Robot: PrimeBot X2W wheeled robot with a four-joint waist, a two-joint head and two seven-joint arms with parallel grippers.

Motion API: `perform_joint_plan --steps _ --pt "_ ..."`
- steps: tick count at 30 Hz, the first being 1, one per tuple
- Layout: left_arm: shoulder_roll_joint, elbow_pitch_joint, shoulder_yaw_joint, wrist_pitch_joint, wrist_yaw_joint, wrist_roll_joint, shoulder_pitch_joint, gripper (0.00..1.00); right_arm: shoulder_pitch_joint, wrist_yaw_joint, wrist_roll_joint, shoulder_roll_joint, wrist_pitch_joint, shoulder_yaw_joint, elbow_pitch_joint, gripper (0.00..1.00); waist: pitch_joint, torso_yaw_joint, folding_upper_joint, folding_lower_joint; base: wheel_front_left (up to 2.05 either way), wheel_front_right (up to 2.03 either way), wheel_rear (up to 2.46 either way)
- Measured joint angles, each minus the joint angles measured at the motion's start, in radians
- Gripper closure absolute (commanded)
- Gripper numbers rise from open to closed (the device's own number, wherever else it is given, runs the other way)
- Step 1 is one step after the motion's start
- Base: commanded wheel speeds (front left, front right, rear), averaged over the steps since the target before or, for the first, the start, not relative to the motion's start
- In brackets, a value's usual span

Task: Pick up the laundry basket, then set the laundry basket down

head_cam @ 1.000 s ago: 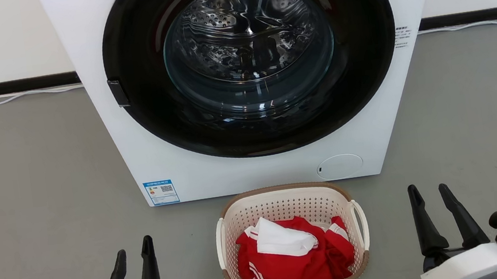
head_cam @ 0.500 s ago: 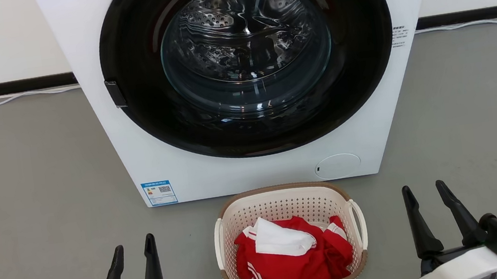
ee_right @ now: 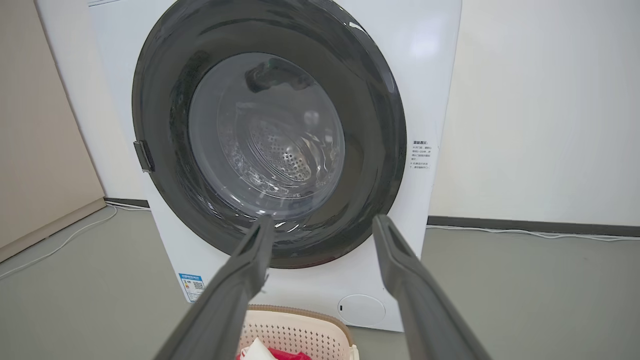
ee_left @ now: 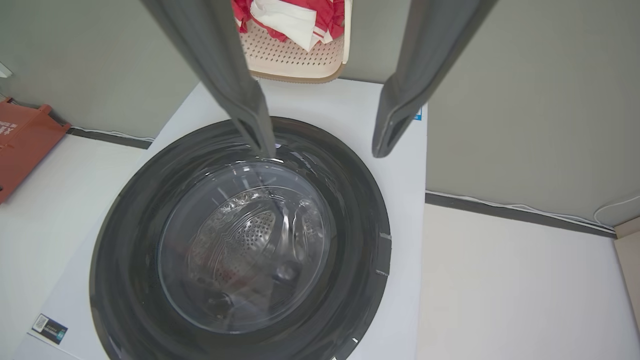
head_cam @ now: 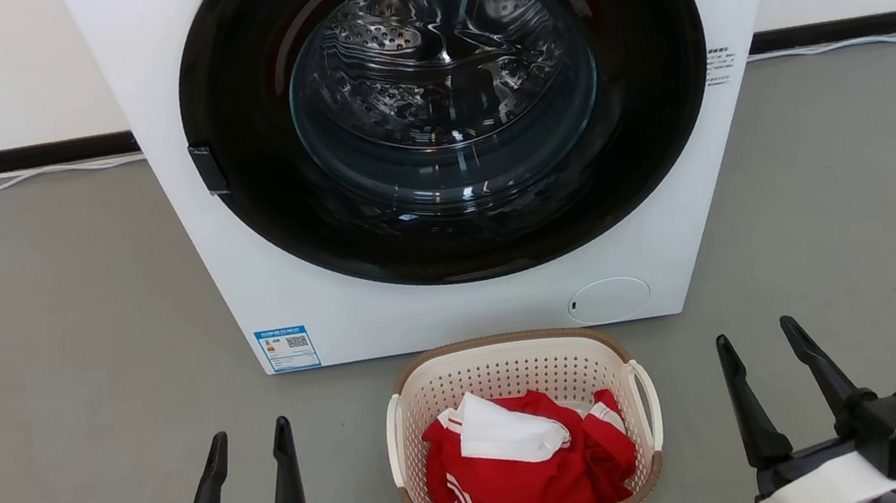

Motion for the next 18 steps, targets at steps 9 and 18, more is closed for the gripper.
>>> perform_joint_plan --steps 9,18 --pt "0.001 -0.007 -0.002 -0.004 0.000 0.027 0.015 0.00 0.000 0.000 -0.031 0.000 -0.009 -0.010 0.005 0.00 0.001 -0.002 0.0000 0.0000 0.00 0.00 0.00" --pt "0.002 -0.006 -0.007 -0.004 0.009 0.027 0.015 0.00 -0.005 0.000 -0.029 0.003 -0.009 -0.018 0.039 0.00 0.001 -0.002 0.0000 0.0000 0.00 0.00 0.00"
